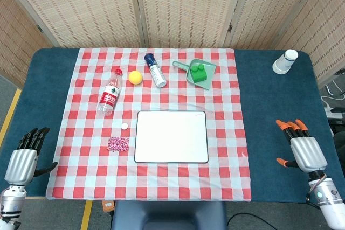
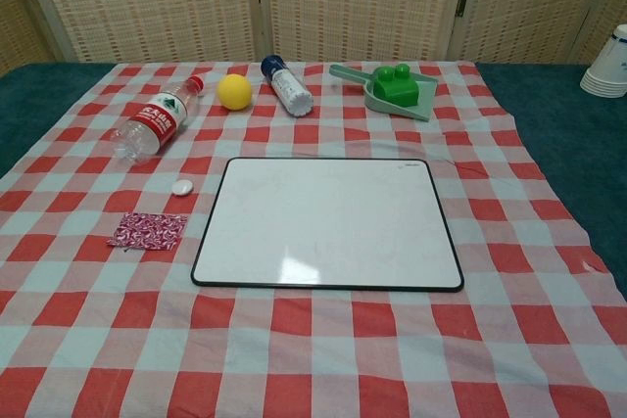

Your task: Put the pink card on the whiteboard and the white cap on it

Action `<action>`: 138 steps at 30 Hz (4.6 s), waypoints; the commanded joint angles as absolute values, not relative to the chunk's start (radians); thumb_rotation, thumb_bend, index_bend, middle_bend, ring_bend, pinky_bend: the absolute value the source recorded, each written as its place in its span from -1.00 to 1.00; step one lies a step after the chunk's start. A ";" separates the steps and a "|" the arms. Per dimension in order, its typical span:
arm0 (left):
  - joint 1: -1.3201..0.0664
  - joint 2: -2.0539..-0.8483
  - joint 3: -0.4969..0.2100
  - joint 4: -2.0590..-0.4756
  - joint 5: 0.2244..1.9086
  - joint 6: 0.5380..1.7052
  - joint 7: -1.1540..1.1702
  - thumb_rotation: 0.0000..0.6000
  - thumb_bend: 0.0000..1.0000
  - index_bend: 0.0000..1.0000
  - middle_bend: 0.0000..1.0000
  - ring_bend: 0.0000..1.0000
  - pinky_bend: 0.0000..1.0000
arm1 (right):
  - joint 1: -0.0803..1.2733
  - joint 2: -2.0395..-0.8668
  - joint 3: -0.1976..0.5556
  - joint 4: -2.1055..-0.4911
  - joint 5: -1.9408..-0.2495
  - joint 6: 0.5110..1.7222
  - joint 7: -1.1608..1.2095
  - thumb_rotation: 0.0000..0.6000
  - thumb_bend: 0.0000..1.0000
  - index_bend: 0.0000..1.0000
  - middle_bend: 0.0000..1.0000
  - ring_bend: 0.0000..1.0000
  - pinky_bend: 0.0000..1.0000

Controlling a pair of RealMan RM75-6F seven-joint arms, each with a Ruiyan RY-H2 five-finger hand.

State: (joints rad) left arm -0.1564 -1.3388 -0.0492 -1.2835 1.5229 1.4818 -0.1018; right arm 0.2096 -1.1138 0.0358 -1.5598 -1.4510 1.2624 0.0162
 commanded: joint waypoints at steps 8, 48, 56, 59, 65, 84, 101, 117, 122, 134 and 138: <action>-0.159 -1.337 -0.042 -1.304 1.534 1.480 -0.076 1.00 -0.70 -1.00 -0.88 -1.00 -0.80 | 0.202 -1.105 0.030 -1.564 -1.470 1.279 0.037 1.00 -0.95 -0.95 -0.72 -0.91 -0.88; -0.390 -1.309 -0.058 -1.667 1.515 1.144 0.507 1.00 -0.59 -0.46 1.00 1.00 1.00 | 0.194 -1.102 0.023 -1.565 -1.519 1.320 0.050 1.00 -0.95 -0.95 -0.72 -0.90 -0.88; -0.439 -1.371 -0.095 -1.704 1.291 1.046 0.697 1.00 -0.59 -0.38 1.00 1.00 1.00 | 0.190 -1.110 -0.001 -1.547 -1.604 1.366 0.088 1.00 -0.95 -0.94 -0.69 -0.90 -0.87; -0.461 -1.393 -0.121 -1.719 1.171 1.022 0.731 1.00 -0.57 -0.38 1.00 1.00 1.00 | 0.188 -1.109 -0.002 -1.543 -1.609 1.374 0.096 1.00 -0.95 -0.94 -0.69 -0.90 -0.87; -0.482 -1.461 -0.168 -1.730 1.027 1.060 0.743 1.00 -0.51 -0.33 1.00 1.00 1.00 | 0.188 -1.104 0.000 -1.543 -1.601 1.372 0.103 1.00 -0.95 -0.94 -0.69 -0.90 -0.87; -0.559 -1.547 -0.172 -1.723 0.869 1.143 0.790 1.00 -0.49 -0.47 1.00 1.00 1.00 | 0.194 -1.096 0.008 -1.543 -1.571 1.349 0.115 1.00 -0.95 -0.94 -0.69 -0.90 -0.87; -0.598 -1.591 -0.137 -1.631 0.839 1.130 0.756 1.00 -0.49 -0.47 1.00 1.00 1.00 | 0.194 -1.096 0.010 -1.541 -1.569 1.353 0.119 1.00 -0.95 -0.94 -0.69 -0.90 -0.87; -0.654 -1.601 -0.134 -1.576 0.751 1.085 0.773 1.00 -0.50 -0.42 1.00 1.00 1.00 | 0.194 -1.095 0.013 -1.540 -1.563 1.351 0.121 1.00 -0.95 -0.94 -0.69 -0.90 -0.87; -0.664 -1.607 -0.131 -1.563 0.730 1.079 0.772 1.00 -0.49 -0.40 1.00 1.00 1.00 | 0.194 -1.094 0.014 -1.539 -1.560 1.350 0.122 1.00 -0.95 -0.94 -0.69 -0.90 -0.87; -0.676 -1.599 -0.131 -1.565 0.730 1.094 0.747 1.00 -0.49 -0.24 1.00 1.00 1.00 | 0.197 -1.096 0.015 -1.537 -1.557 1.344 0.121 1.00 -0.95 -0.94 -0.69 -0.90 -0.87; -0.681 -1.601 -0.129 -1.561 0.722 1.095 0.749 1.00 -0.48 -0.17 1.00 1.00 1.00 | 0.196 -1.096 0.015 -1.538 -1.558 1.346 0.121 1.00 -0.95 -0.94 -0.69 -0.90 -0.87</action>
